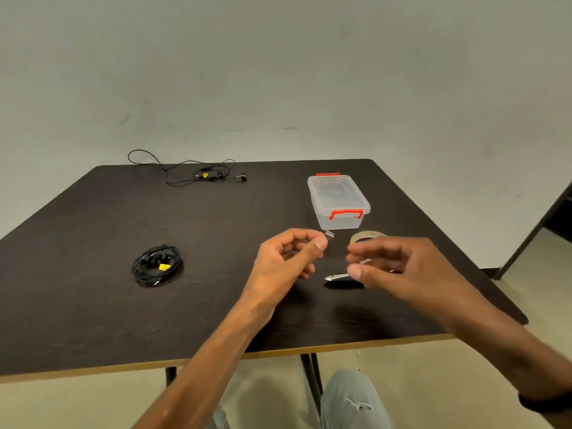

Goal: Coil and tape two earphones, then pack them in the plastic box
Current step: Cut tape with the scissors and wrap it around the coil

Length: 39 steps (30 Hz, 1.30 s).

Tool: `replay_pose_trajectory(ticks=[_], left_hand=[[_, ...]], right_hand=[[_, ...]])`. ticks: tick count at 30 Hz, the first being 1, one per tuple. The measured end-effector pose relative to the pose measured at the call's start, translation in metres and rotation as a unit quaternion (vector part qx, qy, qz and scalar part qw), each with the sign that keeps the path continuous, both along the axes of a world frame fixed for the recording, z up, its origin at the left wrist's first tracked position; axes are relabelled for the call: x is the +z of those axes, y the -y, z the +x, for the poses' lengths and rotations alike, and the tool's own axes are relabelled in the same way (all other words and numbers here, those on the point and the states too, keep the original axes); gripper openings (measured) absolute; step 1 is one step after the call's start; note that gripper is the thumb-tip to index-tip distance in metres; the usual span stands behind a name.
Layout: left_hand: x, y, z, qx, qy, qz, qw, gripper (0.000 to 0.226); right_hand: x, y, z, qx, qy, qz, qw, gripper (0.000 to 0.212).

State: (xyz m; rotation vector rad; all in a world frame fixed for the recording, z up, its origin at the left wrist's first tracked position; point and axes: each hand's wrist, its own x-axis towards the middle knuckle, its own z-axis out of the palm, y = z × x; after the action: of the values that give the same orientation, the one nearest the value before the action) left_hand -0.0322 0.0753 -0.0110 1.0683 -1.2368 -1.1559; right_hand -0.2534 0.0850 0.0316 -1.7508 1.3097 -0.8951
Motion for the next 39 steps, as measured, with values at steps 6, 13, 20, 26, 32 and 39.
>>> replay_pose_trajectory(ticks=[6,13,20,26,32,39], left_hand=[[0.006,-0.023,0.021,-0.019,0.019,-0.026,0.999,0.028],[0.0,-0.03,0.044,-0.004,0.058,-0.033,0.998,0.027],[0.007,-0.042,0.067,-0.037,0.124,-0.047,0.99,0.015],[0.014,-0.064,0.108,-0.027,0.196,-0.046,0.979,0.016],[0.021,-0.085,0.174,0.021,0.261,-0.014,0.965,0.017],[-0.001,-0.075,0.233,0.213,0.557,-0.049,0.802,0.043]], right_hand=[[0.013,0.004,0.041,0.077,0.192,0.112,0.972,0.045],[0.014,0.008,0.055,0.046,0.153,0.062,0.985,0.037],[0.016,0.009,0.068,0.085,0.143,0.061,0.984,0.037],[0.006,0.008,0.104,0.143,0.117,0.069,0.98,0.032],[-0.005,0.016,0.156,0.167,0.142,0.047,0.974,0.028],[-0.022,0.042,0.206,0.156,0.077,-0.073,0.982,0.022]])
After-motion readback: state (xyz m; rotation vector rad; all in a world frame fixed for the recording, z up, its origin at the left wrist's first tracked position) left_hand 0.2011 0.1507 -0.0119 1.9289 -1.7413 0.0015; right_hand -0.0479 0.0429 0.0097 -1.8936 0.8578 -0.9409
